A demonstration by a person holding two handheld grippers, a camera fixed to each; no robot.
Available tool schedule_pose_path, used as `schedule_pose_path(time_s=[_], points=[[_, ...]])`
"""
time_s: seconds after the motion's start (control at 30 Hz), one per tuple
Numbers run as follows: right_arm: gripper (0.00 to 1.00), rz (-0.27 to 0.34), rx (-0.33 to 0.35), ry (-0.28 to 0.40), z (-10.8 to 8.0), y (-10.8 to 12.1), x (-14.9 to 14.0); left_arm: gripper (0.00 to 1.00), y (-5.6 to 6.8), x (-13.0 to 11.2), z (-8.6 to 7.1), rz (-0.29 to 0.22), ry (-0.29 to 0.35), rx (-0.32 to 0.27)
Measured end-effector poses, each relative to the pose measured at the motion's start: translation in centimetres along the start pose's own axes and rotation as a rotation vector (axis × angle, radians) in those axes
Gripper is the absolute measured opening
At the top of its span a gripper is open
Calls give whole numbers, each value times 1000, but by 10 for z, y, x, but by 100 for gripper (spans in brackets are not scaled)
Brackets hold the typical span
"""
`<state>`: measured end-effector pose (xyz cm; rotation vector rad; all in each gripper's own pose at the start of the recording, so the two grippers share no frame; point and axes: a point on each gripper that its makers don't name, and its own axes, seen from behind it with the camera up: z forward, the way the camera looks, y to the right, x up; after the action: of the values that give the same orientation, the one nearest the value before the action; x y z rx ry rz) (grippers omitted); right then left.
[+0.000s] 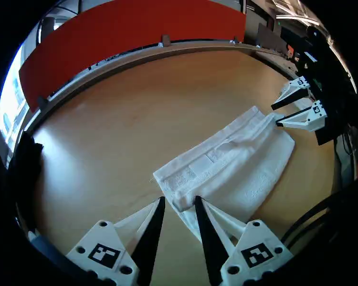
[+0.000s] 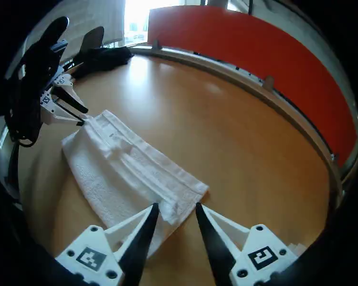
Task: Fold towel
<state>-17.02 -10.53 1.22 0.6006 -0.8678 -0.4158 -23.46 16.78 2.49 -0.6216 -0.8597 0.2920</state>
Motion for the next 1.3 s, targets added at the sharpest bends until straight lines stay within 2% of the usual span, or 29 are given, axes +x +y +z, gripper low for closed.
schedule_pose_path(time_s=[0.03,0.1,0.17,0.23,0.3,0.5,0.63,0.77,0.9,1.3], points=[[65,1,-6,2,0,2,0,50,-2,0,-1,-1,3,6],[68,3,-18,5,0,5,1,70,-6,1,-2,-3,6,14],[74,6,-31,7,0,8,1,74,-10,2,-4,-3,9,22],[84,9,-40,8,0,11,1,79,-13,2,-4,-5,11,33],[87,11,-47,10,0,13,2,84,-17,2,-4,-7,13,45],[88,6,-70,19,0,18,4,85,-26,5,-4,-17,19,78],[100,9,-82,27,-1,21,6,87,-30,9,-5,-20,27,93],[100,15,-83,32,-3,22,6,87,-32,10,-7,-22,28,96],[100,24,-80,40,-6,20,6,94,-30,8,-11,-34,29,92],[100,31,-54,52,-25,-5,-3,94,-11,-12,-28,-83,28,67]])
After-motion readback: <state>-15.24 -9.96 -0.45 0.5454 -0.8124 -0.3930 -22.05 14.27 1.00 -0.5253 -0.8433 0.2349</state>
